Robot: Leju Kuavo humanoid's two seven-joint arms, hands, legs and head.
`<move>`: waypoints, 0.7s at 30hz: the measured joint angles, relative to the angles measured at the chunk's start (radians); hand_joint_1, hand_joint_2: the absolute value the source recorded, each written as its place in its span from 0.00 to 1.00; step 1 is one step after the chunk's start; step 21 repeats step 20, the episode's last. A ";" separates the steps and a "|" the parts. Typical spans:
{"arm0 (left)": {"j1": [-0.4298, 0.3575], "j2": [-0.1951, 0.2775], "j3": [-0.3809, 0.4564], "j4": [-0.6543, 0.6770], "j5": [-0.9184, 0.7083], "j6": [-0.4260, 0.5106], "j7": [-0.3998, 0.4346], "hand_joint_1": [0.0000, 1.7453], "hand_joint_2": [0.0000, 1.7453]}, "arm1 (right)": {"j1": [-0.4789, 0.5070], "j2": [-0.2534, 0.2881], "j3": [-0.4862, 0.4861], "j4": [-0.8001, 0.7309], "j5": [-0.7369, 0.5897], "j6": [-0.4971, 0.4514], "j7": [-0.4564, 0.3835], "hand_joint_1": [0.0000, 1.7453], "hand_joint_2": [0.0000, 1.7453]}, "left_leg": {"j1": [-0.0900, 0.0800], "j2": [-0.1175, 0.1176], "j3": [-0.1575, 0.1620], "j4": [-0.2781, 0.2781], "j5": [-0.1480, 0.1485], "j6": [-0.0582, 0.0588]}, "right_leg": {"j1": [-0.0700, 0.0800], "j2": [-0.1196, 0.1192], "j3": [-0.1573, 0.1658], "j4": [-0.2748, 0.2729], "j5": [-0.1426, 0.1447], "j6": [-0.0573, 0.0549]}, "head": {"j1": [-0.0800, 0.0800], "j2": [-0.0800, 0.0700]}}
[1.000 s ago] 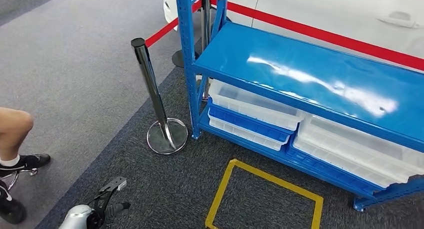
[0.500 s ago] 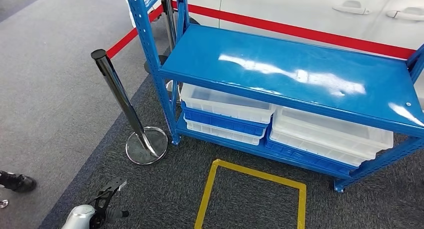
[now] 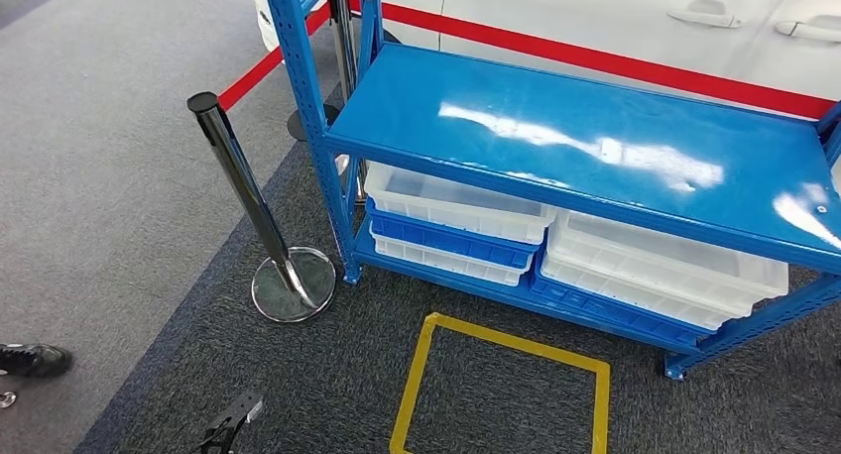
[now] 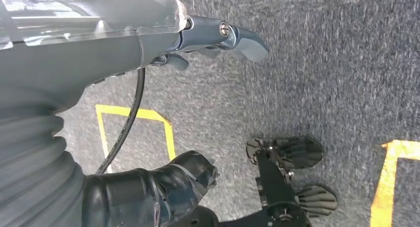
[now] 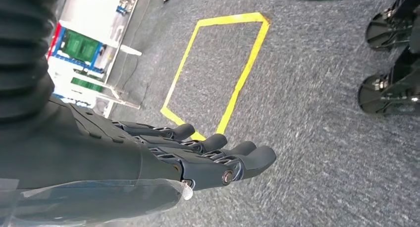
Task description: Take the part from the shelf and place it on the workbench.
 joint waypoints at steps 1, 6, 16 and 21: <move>0.012 -0.001 -0.013 -0.005 0.019 0.011 -0.010 0.00 1.00 | 0.008 0.003 0.013 -0.009 -0.016 -0.010 -0.007 0.00 1.00 | 0.000 0.000 0.000 0.000 0.000 0.000 | 0.000 0.000 0.000 0.000 0.000 0.001 | 0.000 0.000; 0.068 -0.008 -0.071 -0.027 0.113 0.065 -0.062 0.00 1.00 | 0.042 0.017 0.074 -0.049 -0.095 -0.057 -0.038 0.00 1.00 | 0.001 0.000 0.001 0.000 -0.001 0.000 | 0.000 0.000 0.000 0.000 -0.001 0.003 | 0.000 0.000; 0.120 -0.016 -0.133 -0.050 0.215 0.124 -0.119 0.00 0.00 | 0.075 0.029 0.140 -0.094 -0.181 -0.109 -0.071 0.00 0.00 | 0.003 0.000 0.001 0.000 -0.001 -0.001 | 0.004 0.000 0.000 0.002 -0.002 0.002 | 0.000 0.000; 0.124 -0.017 -0.136 -0.053 0.215 0.124 -0.120 0.00 0.00 | 0.077 0.031 0.147 -0.100 -0.182 -0.109 -0.071 0.00 0.00 | 0.004 0.000 0.002 0.000 -0.001 -0.001 | 0.004 0.000 0.000 0.002 -0.001 0.002 | 0.000 0.000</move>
